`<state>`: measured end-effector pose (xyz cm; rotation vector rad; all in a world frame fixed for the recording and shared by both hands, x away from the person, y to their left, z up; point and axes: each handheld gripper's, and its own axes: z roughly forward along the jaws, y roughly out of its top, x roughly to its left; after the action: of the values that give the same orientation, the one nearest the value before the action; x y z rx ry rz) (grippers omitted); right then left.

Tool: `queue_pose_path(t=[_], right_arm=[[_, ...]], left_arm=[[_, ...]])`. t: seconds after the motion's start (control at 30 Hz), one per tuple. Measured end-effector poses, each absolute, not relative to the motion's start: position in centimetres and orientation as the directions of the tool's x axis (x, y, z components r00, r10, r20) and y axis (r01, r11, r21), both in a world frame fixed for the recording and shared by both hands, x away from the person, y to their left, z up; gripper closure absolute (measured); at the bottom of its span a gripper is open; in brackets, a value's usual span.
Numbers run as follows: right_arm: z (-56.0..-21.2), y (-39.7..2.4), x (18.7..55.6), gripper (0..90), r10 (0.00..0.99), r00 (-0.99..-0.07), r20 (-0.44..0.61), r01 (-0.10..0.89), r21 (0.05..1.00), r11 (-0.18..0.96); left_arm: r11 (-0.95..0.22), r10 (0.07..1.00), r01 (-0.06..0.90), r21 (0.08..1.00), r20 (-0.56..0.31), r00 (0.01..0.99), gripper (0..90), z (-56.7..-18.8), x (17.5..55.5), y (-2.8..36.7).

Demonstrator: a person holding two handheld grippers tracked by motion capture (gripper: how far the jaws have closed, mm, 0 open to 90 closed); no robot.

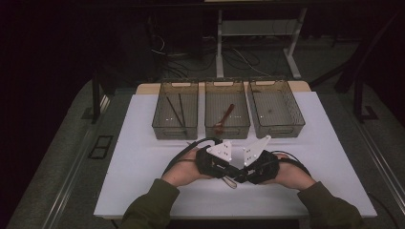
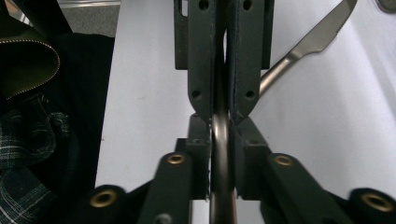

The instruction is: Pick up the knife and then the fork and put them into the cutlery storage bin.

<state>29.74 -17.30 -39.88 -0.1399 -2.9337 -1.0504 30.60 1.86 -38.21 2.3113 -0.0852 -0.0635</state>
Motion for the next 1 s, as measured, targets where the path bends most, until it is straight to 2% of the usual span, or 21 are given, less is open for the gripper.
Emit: queue_pose_path(t=[0.23,0.3,0.4,0.63,1.0], right_arm=[[-39.8,-17.5,29.7,80.8,0.067,-0.996,0.060,0.089,0.638,0.765],[-39.9,-17.6,29.7,80.9,0.074,-0.995,0.067,0.099,0.640,0.762],[-40.2,-17.8,30.0,81.0,0.072,-0.996,0.057,0.091,0.637,0.765],[-40.2,-18.6,30.2,81.0,0.110,-0.992,0.066,0.127,0.632,0.765],[-39.9,-21.5,31.2,80.9,0.210,-0.976,0.054,0.195,0.640,0.743]], left_arm=[[-0.659,-0.081,-0.033,0.752,-0.028,0.996,82.2,-38.2,30.6,1.9],[-0.640,-0.056,-0.009,0.768,-0.034,0.998,72.5,-38.1,30.8,2.3],[-0.616,-0.008,0.038,0.787,-0.054,0.998,64.6,-37.8,31.1,3.3],[-0.552,0.110,0.148,0.821,-0.105,0.988,51.4,-38.2,31.2,6.5],[-0.496,0.346,0.283,0.821,-0.112,0.932,29.1,-40.4,29.8,12.4]])
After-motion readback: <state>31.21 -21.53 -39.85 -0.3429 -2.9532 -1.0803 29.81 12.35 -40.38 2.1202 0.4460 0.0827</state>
